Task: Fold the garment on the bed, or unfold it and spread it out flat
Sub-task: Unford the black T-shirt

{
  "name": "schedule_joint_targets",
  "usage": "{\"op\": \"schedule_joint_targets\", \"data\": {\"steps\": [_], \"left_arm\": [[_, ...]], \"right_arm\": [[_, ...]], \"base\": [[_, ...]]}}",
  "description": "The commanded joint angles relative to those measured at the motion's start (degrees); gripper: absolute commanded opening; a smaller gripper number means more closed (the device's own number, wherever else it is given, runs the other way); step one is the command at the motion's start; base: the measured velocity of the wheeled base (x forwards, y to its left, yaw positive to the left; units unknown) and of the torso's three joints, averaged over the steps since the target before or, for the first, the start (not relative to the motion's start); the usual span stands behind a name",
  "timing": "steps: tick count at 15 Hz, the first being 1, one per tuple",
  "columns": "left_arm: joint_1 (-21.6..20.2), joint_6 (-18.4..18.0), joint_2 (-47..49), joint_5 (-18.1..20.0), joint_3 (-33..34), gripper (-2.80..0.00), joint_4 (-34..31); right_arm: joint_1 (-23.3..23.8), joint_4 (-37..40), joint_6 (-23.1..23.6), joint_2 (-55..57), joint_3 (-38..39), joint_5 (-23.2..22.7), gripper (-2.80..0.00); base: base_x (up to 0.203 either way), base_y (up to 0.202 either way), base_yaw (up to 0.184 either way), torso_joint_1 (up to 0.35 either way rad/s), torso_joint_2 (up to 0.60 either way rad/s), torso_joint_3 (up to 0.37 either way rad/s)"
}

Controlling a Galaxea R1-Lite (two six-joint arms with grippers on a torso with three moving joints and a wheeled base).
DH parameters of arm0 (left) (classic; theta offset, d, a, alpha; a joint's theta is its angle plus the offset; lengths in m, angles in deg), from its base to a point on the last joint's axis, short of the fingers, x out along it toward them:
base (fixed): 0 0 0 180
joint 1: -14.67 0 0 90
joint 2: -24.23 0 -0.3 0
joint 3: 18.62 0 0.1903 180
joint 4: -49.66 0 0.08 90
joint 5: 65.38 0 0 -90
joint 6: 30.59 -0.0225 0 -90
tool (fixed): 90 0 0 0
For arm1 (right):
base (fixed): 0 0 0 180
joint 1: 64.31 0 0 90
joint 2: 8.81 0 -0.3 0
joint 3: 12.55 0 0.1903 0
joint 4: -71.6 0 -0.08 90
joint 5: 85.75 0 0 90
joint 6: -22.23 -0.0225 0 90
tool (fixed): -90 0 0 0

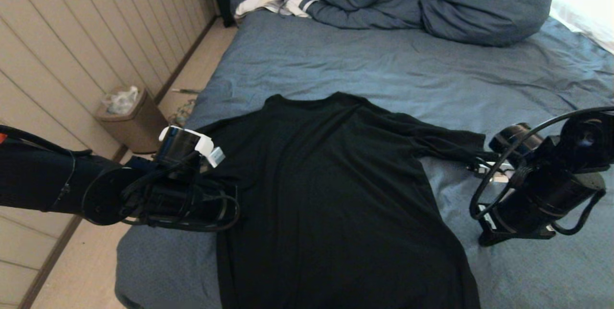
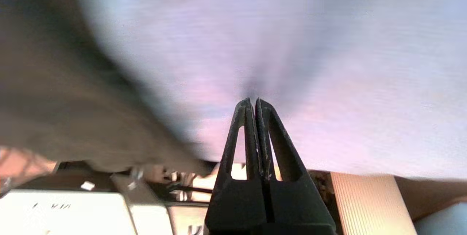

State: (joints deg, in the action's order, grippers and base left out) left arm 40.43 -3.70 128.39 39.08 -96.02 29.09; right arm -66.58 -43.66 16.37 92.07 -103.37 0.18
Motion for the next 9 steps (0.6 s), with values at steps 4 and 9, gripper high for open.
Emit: {"op": "schedule_joint_targets", "data": {"steps": [4,9], "left_arm": [[-1.81,0.09,-0.15,0.13,-0.60,-2.80,0.01],[-7.73,-0.04,-3.80,-0.15,-3.07,-2.80,-0.13]], "right_arm": [[6.01,0.20,3.11,-4.89,-0.64,-0.69,-2.80],[4.27,0.20,2.48,-11.36,-4.05,-4.45,-2.80]], "base": [[0.000,0.000,0.000,0.000,0.00,0.000],[0.000,0.000,0.000,0.000,0.00,0.000]]}}
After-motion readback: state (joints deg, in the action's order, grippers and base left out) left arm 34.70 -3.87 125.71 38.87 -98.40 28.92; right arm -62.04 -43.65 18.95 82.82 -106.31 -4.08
